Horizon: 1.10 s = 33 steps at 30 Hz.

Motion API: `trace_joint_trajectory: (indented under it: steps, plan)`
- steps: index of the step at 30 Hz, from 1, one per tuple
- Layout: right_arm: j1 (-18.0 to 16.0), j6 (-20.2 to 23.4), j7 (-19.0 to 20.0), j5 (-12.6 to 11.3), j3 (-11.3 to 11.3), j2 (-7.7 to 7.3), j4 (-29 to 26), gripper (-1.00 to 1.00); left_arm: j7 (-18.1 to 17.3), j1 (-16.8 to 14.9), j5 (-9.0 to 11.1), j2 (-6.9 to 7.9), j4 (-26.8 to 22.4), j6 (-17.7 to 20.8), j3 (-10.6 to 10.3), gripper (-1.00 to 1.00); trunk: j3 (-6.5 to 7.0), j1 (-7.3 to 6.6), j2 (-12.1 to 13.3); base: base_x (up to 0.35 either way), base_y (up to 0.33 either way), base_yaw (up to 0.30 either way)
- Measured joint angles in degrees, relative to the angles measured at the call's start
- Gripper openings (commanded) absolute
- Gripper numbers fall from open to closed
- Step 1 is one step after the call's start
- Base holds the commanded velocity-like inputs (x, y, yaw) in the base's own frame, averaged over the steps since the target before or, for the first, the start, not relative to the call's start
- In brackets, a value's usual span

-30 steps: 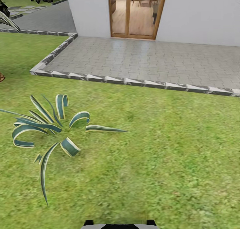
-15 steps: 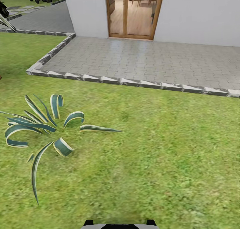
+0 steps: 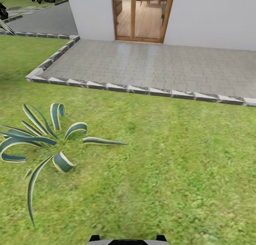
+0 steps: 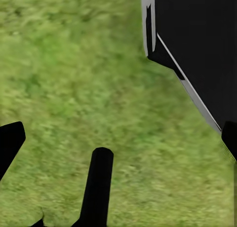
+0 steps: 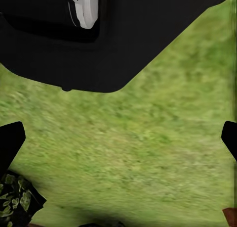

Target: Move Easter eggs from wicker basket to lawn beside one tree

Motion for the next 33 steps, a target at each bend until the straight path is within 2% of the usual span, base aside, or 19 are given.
trace_joint_trajectory:
  steps: [33]
  plan:
    - [0.0, 0.0, 0.0, 0.0, -0.1, 0.0, 0.0, 1.0, 0.0, 0.0, 0.0, -0.02, 0.0, -0.2, 0.0, 1.0, 0.0, 0.01, 0.0, 0.14, -0.255, 0.0]
